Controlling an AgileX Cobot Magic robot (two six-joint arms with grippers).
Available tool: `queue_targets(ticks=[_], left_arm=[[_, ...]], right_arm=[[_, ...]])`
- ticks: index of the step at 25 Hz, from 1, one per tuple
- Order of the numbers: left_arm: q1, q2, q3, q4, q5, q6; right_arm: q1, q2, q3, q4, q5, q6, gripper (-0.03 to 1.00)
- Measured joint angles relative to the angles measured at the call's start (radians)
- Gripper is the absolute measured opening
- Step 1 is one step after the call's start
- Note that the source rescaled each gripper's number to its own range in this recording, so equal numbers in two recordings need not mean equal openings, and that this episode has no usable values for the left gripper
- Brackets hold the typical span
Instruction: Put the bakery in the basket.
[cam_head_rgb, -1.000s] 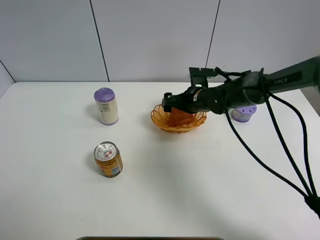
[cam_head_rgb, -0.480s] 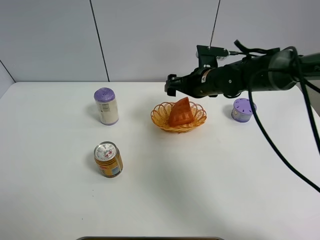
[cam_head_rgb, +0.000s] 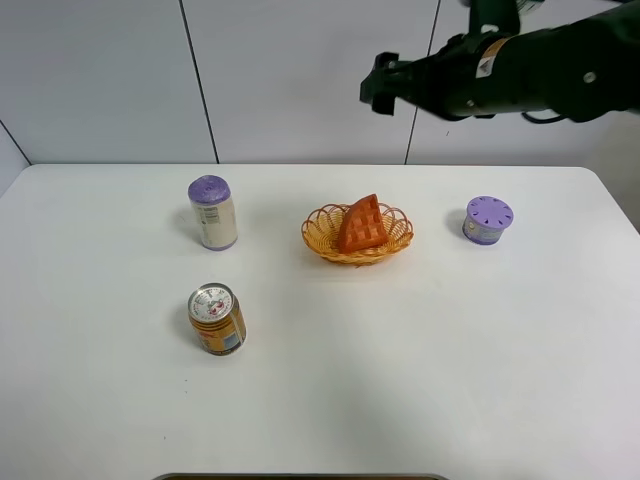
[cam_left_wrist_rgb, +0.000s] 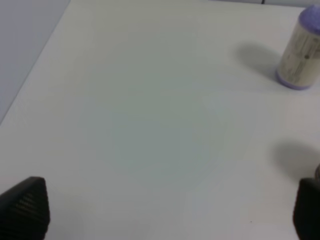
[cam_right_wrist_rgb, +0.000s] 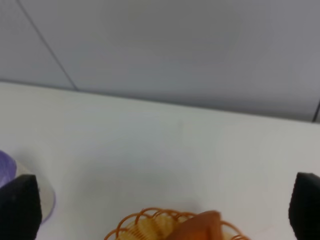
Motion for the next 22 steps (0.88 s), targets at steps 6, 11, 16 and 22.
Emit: queue_targets(ticks=[6,11,16,22], left_arm=[[0.000,0.000,0.000,0.000,0.000,0.000],[0.000,0.000,0.000,0.000,0.000,0.000],[0.000,0.000,0.000,0.000,0.000,0.000],[0.000,0.000,0.000,0.000,0.000,0.000]], right_arm=[[-0.046,-0.185,0.000,-0.062,0.114,-0.004,1.00],[-0.049,-0.345,0.000,-0.160,0.246,-0.007,1.00],[-0.049,-0.520,0.000,-0.232,0.332,-0.007,1.00],[-0.096,-0.724,0.000,-0.283,0.433,-0.017,1.00]])
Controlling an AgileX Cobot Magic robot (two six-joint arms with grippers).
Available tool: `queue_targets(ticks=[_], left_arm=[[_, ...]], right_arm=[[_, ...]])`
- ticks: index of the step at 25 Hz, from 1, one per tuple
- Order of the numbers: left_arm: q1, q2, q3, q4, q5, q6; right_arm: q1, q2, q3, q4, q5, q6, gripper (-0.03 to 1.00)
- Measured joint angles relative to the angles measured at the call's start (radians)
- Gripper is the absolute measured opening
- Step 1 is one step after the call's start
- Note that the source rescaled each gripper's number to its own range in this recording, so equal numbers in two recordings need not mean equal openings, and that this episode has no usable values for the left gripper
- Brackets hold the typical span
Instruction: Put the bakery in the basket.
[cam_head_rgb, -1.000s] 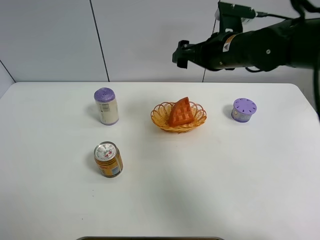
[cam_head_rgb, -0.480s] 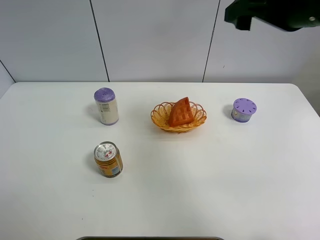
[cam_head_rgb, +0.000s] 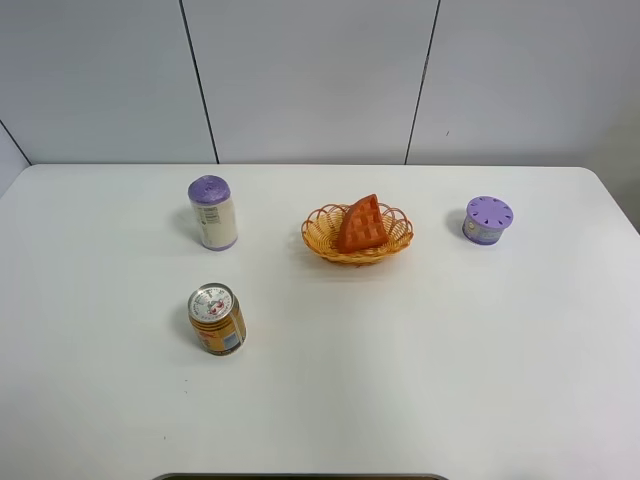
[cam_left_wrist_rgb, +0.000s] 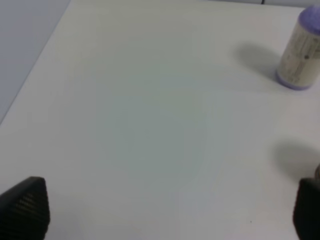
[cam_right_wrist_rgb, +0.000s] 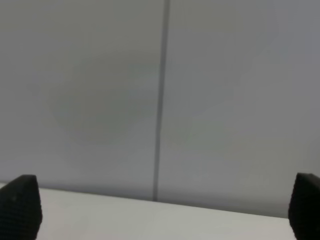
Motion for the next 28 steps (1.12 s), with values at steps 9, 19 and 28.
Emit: queue_targets(ticks=[9,19,28], left_arm=[[0.000,0.000,0.000,0.000,0.000,0.000],[0.000,0.000,0.000,0.000,0.000,0.000],[0.000,0.000,0.000,0.000,0.000,0.000]], right_arm=[[-0.198,-0.295,-0.001,0.055,0.192,-0.131,1.00],[-0.351,-0.436,-0.002,0.169,0.449,-0.235,1.00],[-0.377,-0.564,-0.002,0.231,0.566,-0.259,1.00]])
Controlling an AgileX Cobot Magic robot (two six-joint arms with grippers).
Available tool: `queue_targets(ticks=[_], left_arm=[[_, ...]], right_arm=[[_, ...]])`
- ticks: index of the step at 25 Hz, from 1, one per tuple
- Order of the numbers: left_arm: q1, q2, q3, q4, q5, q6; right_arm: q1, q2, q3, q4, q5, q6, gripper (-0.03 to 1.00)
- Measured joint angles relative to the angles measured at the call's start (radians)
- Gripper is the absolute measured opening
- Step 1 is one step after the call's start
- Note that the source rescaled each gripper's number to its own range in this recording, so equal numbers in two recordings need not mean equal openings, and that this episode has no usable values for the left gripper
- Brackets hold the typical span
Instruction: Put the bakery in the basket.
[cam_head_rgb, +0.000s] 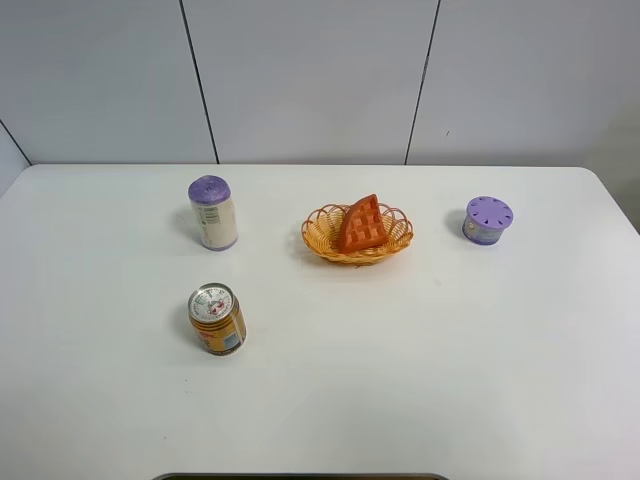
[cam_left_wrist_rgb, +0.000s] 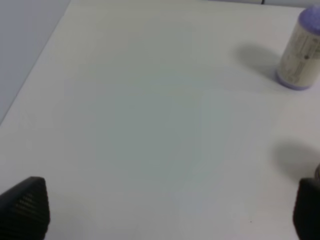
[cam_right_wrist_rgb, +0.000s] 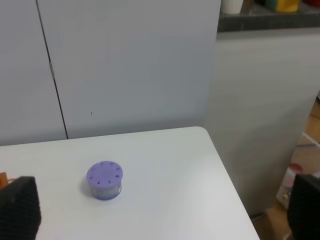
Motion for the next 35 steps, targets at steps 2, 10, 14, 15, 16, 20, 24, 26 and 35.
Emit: queue_targets(ticks=[2,10,14,15,16,20,24,26,35], left_arm=[[0.000,0.000,0.000,0.000,0.000,0.000],[0.000,0.000,0.000,0.000,0.000,0.000],[0.000,0.000,0.000,0.000,0.000,0.000],[0.000,0.000,0.000,0.000,0.000,0.000],[0.000,0.000,0.000,0.000,0.000,0.000],[0.000,0.000,0.000,0.000,0.000,0.000],[0.000,0.000,0.000,0.000,0.000,0.000],[0.000,0.000,0.000,0.000,0.000,0.000],[0.000,0.000,0.000,0.000,0.000,0.000]], right_arm=[[0.000,-0.034,-0.001,0.002,0.022,0.000,1.00],[0.026,-0.165,0.050,0.016,0.040,0.024,1.00],[0.046,-0.227,0.187,0.017,0.043,0.056,1.00],[0.046,-0.234,0.220,0.017,0.043,0.058,1.00],[0.046,-0.235,0.260,0.017,0.043,0.059,1.00],[0.046,-0.235,0.415,0.026,0.030,0.059,1.00],[0.046,-0.235,0.520,0.060,-0.032,0.039,1.00],[0.046,-0.235,0.552,0.070,-0.068,0.023,1.00],[0.046,-0.234,0.613,0.104,-0.116,-0.012,1.00]])
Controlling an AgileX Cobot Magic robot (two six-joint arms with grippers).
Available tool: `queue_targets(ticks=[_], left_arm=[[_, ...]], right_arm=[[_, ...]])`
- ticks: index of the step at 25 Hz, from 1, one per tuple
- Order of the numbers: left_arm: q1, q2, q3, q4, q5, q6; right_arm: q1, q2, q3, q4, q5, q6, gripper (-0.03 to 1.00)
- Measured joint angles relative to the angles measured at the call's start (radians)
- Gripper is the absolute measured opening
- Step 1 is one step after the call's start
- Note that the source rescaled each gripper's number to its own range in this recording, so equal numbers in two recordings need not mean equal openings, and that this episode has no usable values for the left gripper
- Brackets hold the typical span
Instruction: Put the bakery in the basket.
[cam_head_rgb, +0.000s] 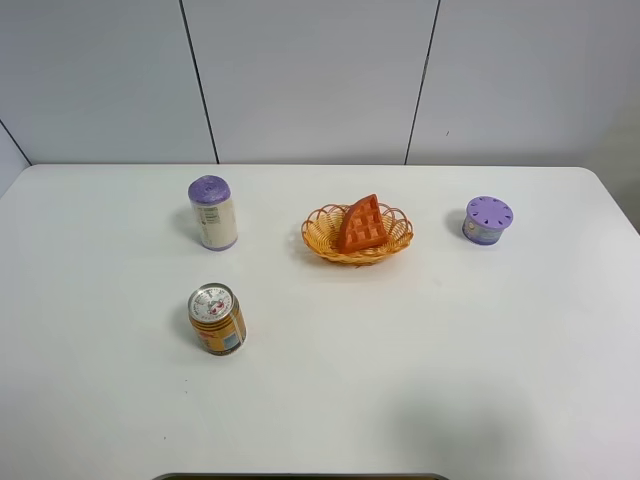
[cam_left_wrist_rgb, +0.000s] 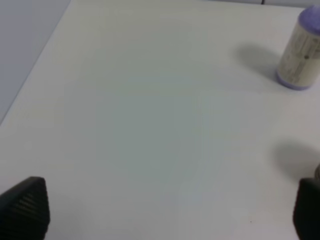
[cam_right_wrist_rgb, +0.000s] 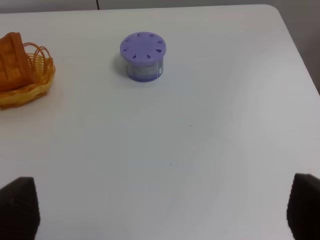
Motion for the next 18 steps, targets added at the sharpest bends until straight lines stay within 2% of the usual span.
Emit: queue_targets(ticks=[6,18], left_arm=[[0.000,0.000,0.000,0.000,0.000,0.000],[0.000,0.000,0.000,0.000,0.000,0.000]], right_arm=[[0.000,0.000,0.008,0.029,0.001,-0.039,1.00],[0.000,0.000,0.008,0.043,0.001,-0.040,1.00]])
